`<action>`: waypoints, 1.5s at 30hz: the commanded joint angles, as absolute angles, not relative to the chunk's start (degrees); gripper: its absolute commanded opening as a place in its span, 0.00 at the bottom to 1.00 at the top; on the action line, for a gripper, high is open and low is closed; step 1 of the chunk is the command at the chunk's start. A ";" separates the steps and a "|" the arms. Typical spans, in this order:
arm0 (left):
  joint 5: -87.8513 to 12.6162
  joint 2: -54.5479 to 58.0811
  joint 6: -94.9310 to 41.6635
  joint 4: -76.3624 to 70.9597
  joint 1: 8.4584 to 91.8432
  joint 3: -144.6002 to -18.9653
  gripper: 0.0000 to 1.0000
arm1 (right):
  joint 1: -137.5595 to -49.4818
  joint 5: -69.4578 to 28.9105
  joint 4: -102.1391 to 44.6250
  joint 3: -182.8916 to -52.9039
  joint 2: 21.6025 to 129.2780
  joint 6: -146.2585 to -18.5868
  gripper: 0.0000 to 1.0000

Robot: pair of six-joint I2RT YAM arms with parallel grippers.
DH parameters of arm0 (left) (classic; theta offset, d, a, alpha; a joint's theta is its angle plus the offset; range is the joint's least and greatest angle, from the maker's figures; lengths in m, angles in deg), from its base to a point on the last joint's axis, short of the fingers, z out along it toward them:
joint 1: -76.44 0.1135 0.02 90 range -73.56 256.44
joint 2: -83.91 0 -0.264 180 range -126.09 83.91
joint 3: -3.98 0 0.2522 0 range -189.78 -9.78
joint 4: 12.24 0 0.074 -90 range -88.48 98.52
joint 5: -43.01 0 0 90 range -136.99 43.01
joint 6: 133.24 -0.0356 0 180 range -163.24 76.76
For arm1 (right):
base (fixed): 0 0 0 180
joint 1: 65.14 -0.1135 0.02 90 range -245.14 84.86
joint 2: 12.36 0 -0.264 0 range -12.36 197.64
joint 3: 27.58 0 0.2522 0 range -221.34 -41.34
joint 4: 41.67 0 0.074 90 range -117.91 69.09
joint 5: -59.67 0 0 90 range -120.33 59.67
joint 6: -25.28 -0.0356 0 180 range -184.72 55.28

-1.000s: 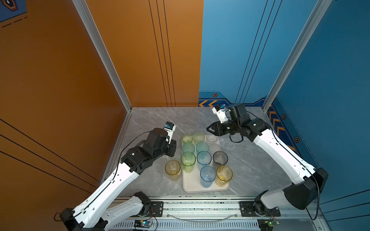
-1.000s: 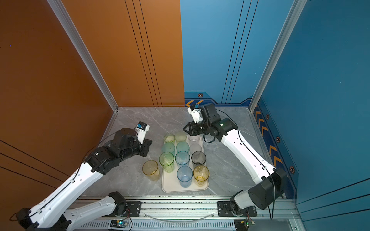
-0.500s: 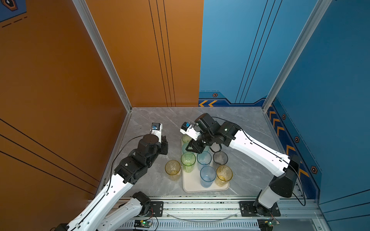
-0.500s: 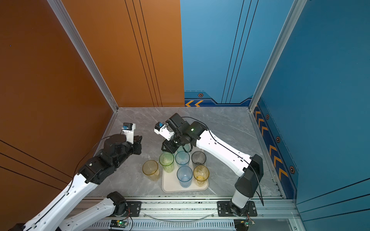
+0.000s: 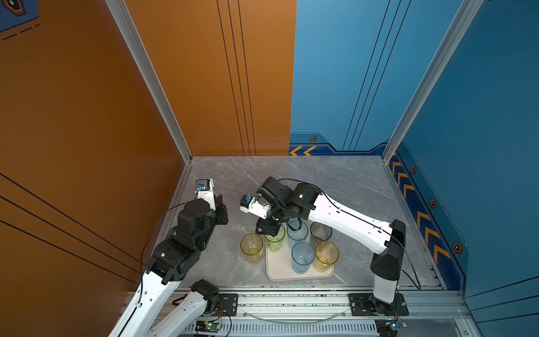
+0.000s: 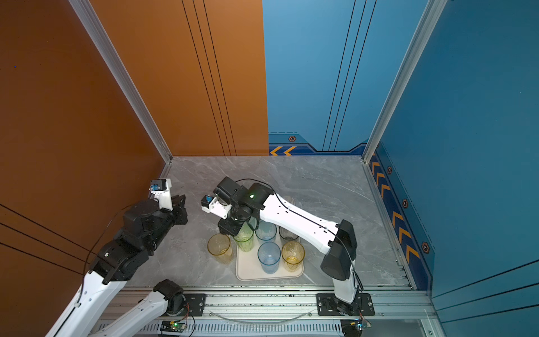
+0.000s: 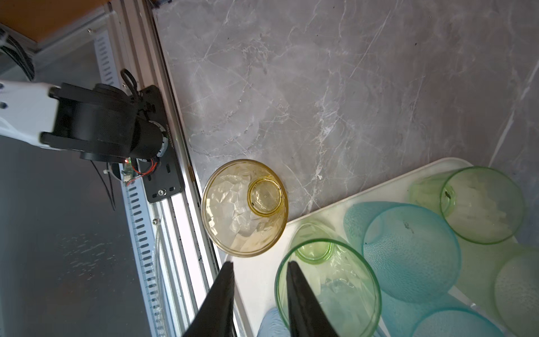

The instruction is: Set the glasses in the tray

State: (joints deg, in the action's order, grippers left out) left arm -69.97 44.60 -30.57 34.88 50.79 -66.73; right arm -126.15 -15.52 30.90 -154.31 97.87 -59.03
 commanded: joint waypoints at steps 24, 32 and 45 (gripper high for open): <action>-68.61 46.53 -31.83 37.14 52.77 -66.83 0.23 | -128.70 -22.78 40.44 -167.87 112.49 -56.37 0.26; -67.97 47.26 -31.99 37.38 53.85 -66.30 0.23 | -128.72 -22.28 42.29 -170.91 115.14 -56.12 0.25; -66.70 47.98 -31.99 37.38 55.42 -65.59 0.24 | -129.12 -21.94 44.21 -173.36 117.42 -55.54 0.23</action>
State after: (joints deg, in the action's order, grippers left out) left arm -67.92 47.40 -31.40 36.94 54.73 -66.29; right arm -128.64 -21.64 41.78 -171.71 116.45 -56.58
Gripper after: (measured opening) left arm 0.235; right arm 0.230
